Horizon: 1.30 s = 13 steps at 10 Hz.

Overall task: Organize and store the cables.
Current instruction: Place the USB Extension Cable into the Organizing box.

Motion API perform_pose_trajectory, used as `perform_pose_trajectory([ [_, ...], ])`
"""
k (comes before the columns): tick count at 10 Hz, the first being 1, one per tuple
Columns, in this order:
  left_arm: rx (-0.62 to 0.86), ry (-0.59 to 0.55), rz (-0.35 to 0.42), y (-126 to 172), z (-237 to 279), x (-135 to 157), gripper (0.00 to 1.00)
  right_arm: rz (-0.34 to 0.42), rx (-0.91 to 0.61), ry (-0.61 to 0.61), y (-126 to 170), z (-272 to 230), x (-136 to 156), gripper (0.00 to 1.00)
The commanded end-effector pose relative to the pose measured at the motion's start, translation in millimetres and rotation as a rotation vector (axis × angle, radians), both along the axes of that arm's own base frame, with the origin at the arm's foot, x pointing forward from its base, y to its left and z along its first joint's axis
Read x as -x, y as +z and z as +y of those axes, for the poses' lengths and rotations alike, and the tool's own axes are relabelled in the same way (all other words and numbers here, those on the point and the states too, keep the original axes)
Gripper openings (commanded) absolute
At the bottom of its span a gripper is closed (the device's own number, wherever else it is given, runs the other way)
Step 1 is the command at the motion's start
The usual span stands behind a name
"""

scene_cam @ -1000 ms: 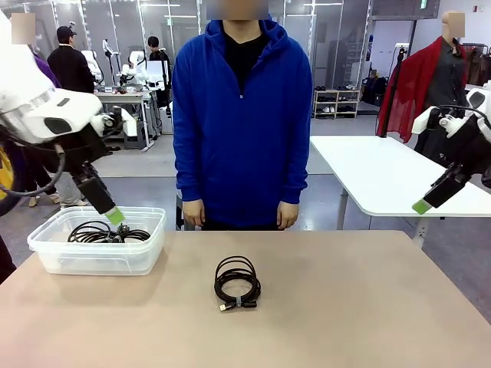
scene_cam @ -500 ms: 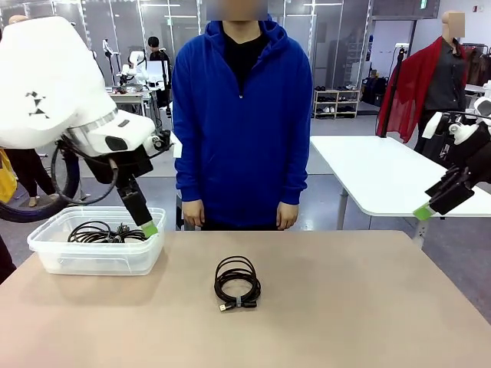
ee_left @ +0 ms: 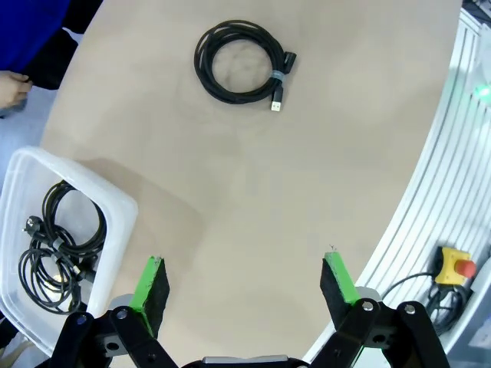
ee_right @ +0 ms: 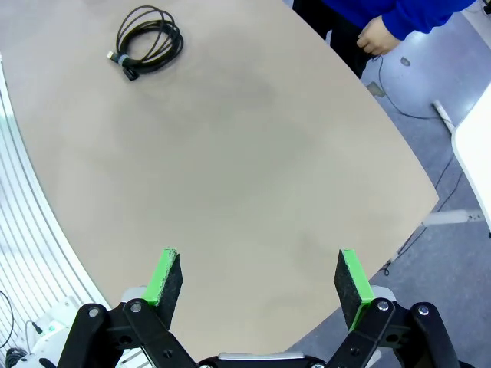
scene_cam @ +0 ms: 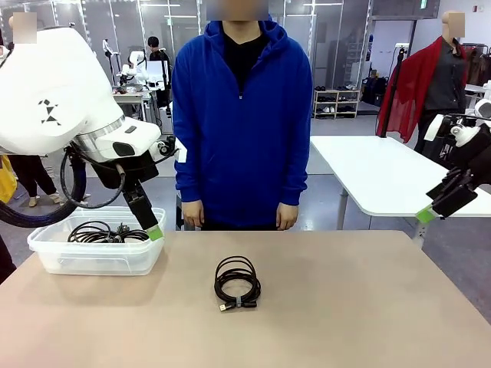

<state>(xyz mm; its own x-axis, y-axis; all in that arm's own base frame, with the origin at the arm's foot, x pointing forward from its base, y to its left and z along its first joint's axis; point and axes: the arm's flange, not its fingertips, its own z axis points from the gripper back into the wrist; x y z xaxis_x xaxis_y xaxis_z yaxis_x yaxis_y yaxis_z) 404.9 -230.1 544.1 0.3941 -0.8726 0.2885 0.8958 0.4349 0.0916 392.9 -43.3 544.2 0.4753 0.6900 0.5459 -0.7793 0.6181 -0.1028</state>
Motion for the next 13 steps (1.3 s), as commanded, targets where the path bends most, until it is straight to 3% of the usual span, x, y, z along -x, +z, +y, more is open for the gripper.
perform_pose_trajectory([
  [1, -0.013, -0.005, -0.008, 1.8, 1.3, 0.1, 1.00, -0.002, -0.011, -0.011, 0.4, 1.7, -1.0, 1.00],
  [5, -0.038, -0.037, -0.039, -14.3, -32.7, 10.9, 1.00, -0.002, -0.011, -0.011, 0.4, 1.7, -1.0, 1.00],
  [6, -0.023, -0.038, -0.015, -18.3, -40.4, 12.9, 1.00, -0.002, -0.011, -0.011, 0.4, 1.7, -1.0, 1.00],
  [11, -0.043, -0.135, -0.006, -29.5, -110.1, -13.4, 1.00, -0.002, -0.011, -0.011, 0.4, 1.7, -1.0, 1.00],
  [13, -0.026, -0.141, 0.012, -47.4, -128.3, -29.6, 1.00, -0.002, -0.011, -0.011, 0.4, 1.7, -1.0, 1.00],
])
